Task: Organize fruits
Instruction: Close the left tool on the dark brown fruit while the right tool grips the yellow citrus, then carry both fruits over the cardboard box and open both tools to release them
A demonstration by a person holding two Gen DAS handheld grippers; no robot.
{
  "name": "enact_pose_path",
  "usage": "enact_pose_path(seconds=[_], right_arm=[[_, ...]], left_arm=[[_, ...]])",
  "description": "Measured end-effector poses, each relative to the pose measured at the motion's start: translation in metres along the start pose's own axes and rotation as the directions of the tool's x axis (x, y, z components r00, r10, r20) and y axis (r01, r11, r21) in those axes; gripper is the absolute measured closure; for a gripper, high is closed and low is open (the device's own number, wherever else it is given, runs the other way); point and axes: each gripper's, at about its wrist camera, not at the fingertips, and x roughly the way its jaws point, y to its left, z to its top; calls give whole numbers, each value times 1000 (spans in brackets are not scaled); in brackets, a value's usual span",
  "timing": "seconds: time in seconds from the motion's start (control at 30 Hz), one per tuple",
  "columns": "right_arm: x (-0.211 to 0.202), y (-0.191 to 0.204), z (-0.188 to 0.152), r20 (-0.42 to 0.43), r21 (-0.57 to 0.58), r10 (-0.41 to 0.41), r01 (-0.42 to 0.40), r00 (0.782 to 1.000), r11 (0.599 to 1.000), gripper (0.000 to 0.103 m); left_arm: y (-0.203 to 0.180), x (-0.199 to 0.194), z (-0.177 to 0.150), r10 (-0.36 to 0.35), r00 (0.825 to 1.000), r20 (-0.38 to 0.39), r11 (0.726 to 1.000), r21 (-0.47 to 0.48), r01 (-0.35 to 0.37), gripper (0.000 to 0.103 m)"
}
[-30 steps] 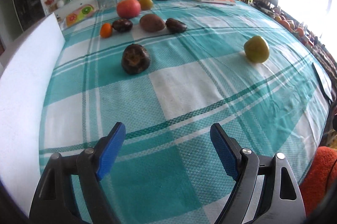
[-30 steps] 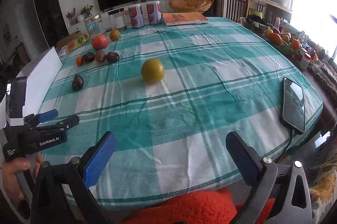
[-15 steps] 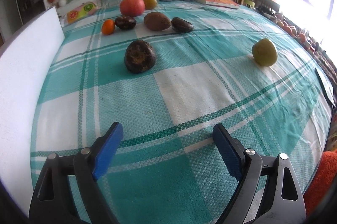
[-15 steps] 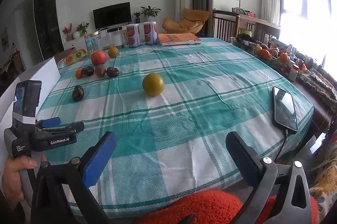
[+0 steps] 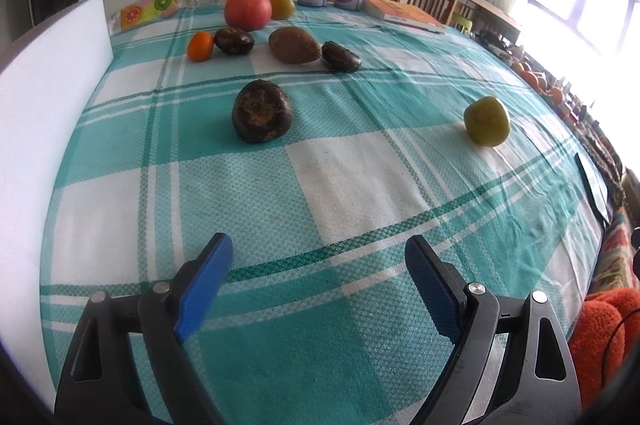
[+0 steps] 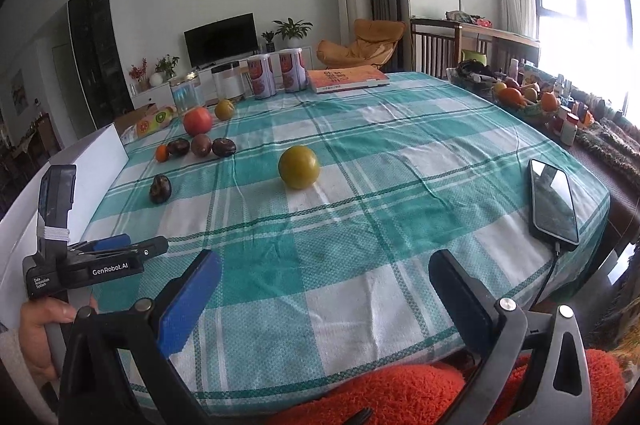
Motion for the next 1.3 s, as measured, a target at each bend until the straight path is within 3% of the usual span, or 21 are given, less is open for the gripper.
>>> enact_pose_path(seconds=[0.23,0.3,0.37,0.43,0.47,0.57,0.67,0.87,0.93,0.97,1.0,1.1,1.2,1.3], right_arm=[[-1,2,0,-5,-10,6,-6,1000,1000,0],[-1,-1,0,-3,1,14,-14,1000,1000,0],[-1,-6,0,-4,25,32,-32,999,999,0],[3,-14,2,-22,64,73,-71,997,995,0],[8,-18,6,-49,87,105,-101,993,991,0],[42,-26,31,-158,136,192,-171,969,976,0],[96,-20,63,-269,85,193,-176,944,981,0],[198,9,94,-345,-13,184,-201,920,980,1],[214,19,93,-358,-32,193,-219,914,975,17],[217,21,92,-362,-46,158,-186,919,981,45],[216,22,93,-348,-51,146,-174,926,983,52],[208,18,91,-340,10,191,-199,921,980,52],[184,24,92,-317,19,235,-241,919,970,52],[154,44,99,-302,43,327,-330,895,943,52]], left_arm=[[16,43,57,106,992,-75,984,-139,-116,14],[18,50,67,160,986,-43,978,-128,-164,14],[19,58,73,169,984,-54,979,-101,-174,16],[16,57,71,211,977,-30,976,-44,-212,48],[15,55,69,227,974,-19,974,-8,-227,59],[18,46,63,193,981,-13,981,-9,-193,59],[20,34,55,145,989,-24,989,-34,-146,59],[19,6,42,67,997,-48,993,-90,-71,59],[20,-3,39,55,997,-47,993,-101,-59,59],[21,-8,38,48,998,-46,993,-103,-52,59],[21,-13,36,44,998,-42,994,-102,-48,59],[20,-29,33,12,999,-40,994,-108,-16,59],[20,-52,30,-81,996,-45,987,-143,73,59],[22,-89,28,-156,987,-22,975,-162,151,59]])
